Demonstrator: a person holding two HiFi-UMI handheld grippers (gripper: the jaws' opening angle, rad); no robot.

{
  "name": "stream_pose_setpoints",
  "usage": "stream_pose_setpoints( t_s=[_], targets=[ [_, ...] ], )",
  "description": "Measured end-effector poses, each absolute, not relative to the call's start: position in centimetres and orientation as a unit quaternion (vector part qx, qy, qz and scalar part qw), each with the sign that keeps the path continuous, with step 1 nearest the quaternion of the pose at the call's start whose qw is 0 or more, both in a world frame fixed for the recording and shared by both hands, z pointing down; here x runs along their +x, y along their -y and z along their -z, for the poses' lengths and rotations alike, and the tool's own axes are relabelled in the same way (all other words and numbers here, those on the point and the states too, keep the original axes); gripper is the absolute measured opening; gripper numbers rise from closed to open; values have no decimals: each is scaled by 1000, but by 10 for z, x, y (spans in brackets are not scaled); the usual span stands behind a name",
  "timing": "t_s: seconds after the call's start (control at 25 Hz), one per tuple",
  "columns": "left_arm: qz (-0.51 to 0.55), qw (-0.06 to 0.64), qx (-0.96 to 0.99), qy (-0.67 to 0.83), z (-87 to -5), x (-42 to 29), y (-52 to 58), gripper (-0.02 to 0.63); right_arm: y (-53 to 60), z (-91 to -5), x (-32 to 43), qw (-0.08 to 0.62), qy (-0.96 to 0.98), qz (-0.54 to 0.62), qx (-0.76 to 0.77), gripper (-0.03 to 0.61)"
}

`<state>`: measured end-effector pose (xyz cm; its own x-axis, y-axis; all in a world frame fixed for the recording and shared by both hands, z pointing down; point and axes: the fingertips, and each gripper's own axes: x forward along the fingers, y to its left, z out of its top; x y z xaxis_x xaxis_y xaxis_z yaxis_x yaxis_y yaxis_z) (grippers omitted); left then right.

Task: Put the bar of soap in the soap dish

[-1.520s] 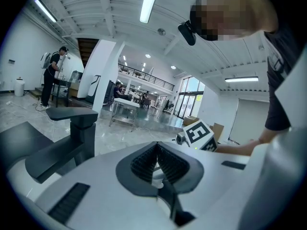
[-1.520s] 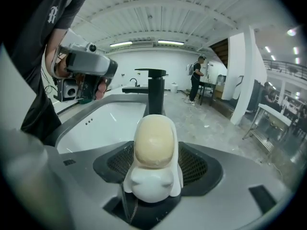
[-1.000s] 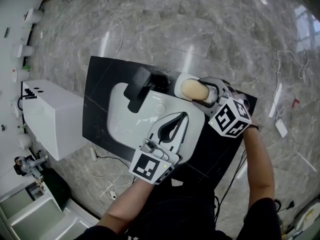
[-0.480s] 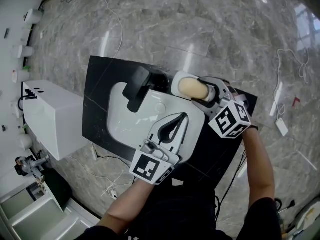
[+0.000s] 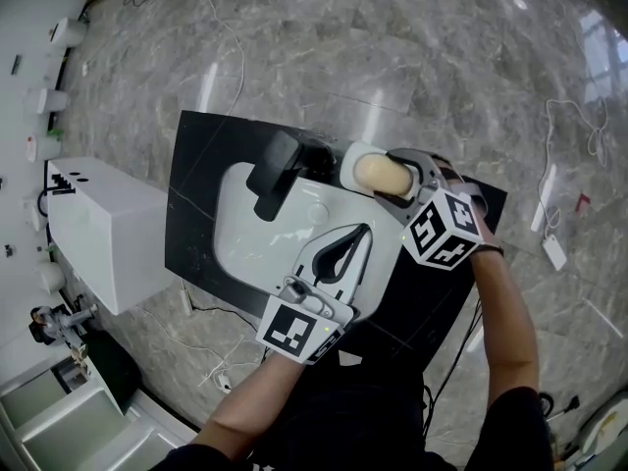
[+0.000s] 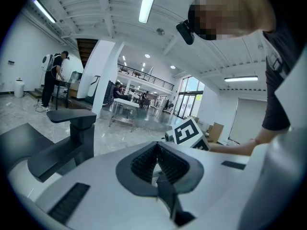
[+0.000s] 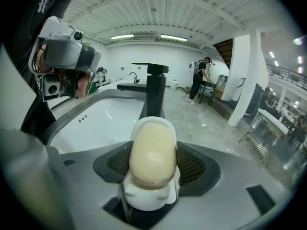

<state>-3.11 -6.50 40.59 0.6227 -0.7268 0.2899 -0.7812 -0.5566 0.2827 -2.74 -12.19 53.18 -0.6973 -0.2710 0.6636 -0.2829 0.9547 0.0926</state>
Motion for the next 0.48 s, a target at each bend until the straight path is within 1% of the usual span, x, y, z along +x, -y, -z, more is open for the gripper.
stream_pose_setpoints(
  t_s=[0.28,0.36,0.48],
  targets=[
    [-70,194,878,432,-408,-36,63,8,122,-498,-38,242,955,18,173,273],
    [-71,194,878,432,-408,-36,62,8,124,-495,-43,226,958,28,172,273],
    [-73,194,878,432,-409,-36,61,8,126,-507,-44,225,959,26,169,273]
  ],
)
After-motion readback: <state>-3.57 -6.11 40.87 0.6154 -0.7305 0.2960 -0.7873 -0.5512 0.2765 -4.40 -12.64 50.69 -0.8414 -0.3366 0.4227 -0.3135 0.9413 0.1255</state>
